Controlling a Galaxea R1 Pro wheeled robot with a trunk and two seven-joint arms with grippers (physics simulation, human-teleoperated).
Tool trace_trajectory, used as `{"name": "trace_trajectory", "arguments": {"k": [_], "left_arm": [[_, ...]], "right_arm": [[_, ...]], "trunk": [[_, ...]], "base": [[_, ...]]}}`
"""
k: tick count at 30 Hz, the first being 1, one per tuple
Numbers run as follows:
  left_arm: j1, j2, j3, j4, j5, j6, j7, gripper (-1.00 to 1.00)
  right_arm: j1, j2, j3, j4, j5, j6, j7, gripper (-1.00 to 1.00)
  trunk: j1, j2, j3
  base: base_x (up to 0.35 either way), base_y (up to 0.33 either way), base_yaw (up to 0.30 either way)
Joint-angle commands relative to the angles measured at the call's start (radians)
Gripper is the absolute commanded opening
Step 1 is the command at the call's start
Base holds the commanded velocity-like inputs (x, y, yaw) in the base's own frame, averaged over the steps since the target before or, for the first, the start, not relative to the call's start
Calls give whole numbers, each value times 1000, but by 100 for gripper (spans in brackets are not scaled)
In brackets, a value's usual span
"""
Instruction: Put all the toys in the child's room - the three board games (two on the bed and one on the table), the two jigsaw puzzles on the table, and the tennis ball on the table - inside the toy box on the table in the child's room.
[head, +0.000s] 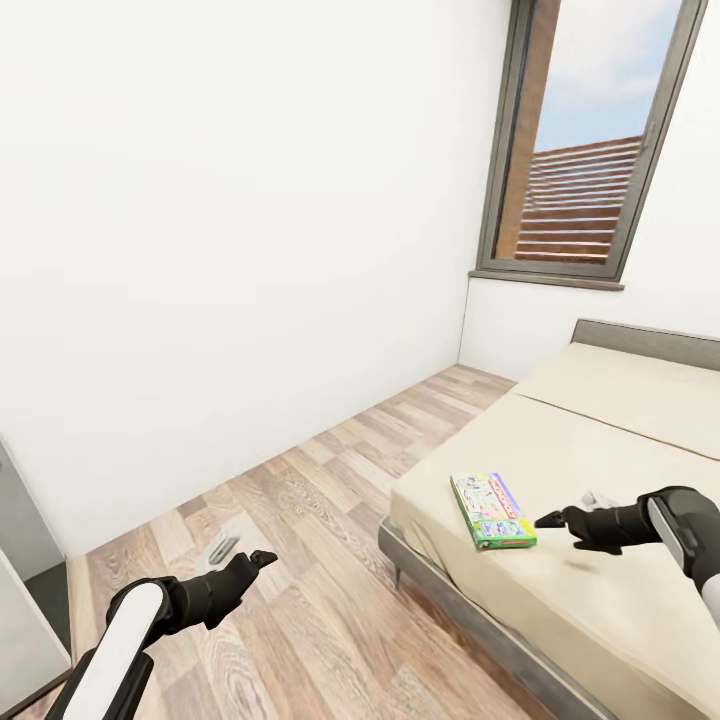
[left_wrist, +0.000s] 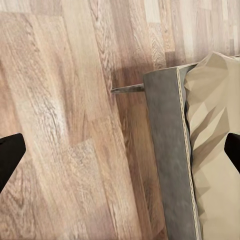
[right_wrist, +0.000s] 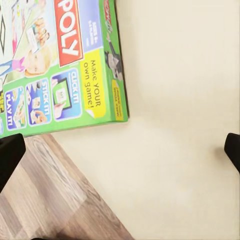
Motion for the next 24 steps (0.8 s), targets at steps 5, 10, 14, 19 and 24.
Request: {"name": "trace_trajectory", "arguments": {"k": [5, 10, 14, 19, 24], "left_arm": [[-1, 0, 1, -1, 11, 2, 10, 100], [-1, 0, 1, -1, 11, 2, 10, 100], [-1, 0, 1, -1, 11, 2, 10, 100], [-1, 0, 1, -1, 11, 2, 9, 100], [0, 0, -1, -1, 9, 2, 9, 100]], "right_arm": [[2, -10, -2, -11, 1, 11, 5, 100], [7, -19, -3, -42, -1, 16, 6, 100], [10, -30, -4, -65, -3, 16, 6, 100], [12, -40, -4, -85, -6, 16, 6, 100], [14, -42, -6, -97, -4, 16, 7, 100]], "trunk": [[0, 0, -1], [0, 0, -1], [0, 0, -1], [0, 0, -1], [0, 0, -1]], "base": [[0, 0, 0], [0, 0, 0], [0, 0, 0], [0, 0, 0], [28, 0, 0]]}}
